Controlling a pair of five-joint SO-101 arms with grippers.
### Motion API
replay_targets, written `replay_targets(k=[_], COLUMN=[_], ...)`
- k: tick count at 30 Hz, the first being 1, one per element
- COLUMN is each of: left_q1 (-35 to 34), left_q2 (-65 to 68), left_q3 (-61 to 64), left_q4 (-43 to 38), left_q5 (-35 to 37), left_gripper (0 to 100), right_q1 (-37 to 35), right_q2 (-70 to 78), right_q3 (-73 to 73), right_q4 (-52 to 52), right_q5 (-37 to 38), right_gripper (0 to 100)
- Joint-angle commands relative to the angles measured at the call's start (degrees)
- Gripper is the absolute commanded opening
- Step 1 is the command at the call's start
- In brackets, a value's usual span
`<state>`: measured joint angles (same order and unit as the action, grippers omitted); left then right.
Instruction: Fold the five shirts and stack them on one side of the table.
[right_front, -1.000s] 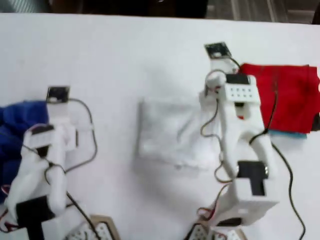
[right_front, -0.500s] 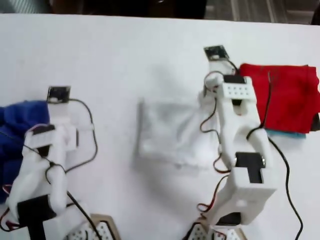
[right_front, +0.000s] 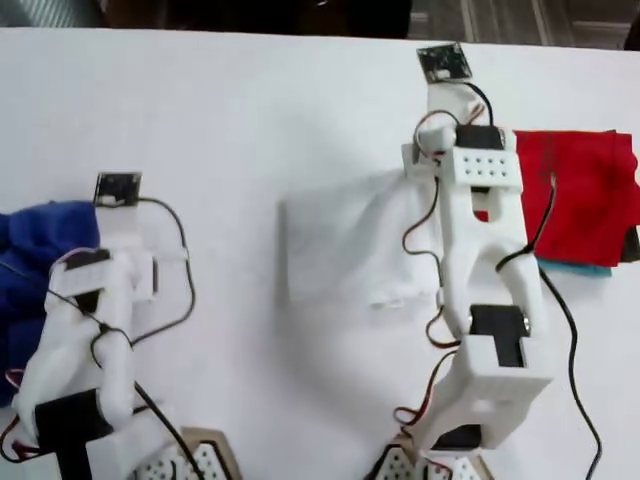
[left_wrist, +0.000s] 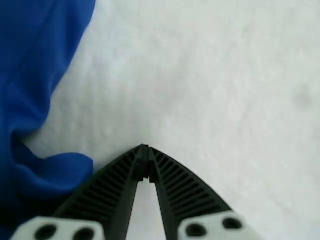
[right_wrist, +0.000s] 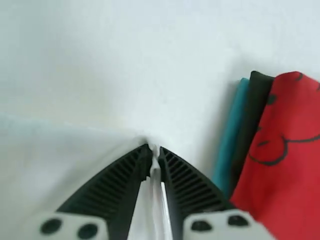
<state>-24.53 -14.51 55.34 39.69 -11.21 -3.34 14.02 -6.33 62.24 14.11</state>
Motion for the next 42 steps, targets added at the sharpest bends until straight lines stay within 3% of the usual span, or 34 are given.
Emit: replay_targets(k=[1,5,9,12,14,17,18,24,42], left_q1=[0.3,0.3,0.3,0.3,0.3,0.3,0.3,0.3,0.3], left_q2=[-0.6,-0.6,-0.6,-0.6,-0.6,-0.6,-0.6,-0.6,-0.6], left_q3=[-0.3,-0.3,-0.3,-0.3,-0.4,-0.4,-0.4,-0.4,-0.4], left_q4=[-0.8,-0.8,-0.8,-0.8,-0.8,-0.8,-0.8,-0.8,-0.8], left_q5=[0.7,0.7,0.7,0.7,0.7,0.7,0.7,0.7,0.7], left_gripper=[3,3,3,3,3,3,3,3,3], right_q1=[-1.5,-0.9,0.1,-0.2,-2.0,-5.9,-7.1,-9.0,8.0], right_q2=[-2.2,3.4,3.9,1.0,-0.9,-1.5,-1.5,0.4,4.1], right_q3=[-2.5,-2.8,-4.0,-8.2,-10.0,-9.4,-8.3,0.2,9.3], right_q4=[-0.8,-0.6,0.6,3.7,6.0,7.7,7.6,4.4,5.0], right_q5=[0.2,0.1,0.0,-0.4,-0.4,-0.4,-0.4,-0.4,0.1], right_gripper=[2.3,4.6,18.6,22.5,19.5,2.4,0.9,2.0,2.0])
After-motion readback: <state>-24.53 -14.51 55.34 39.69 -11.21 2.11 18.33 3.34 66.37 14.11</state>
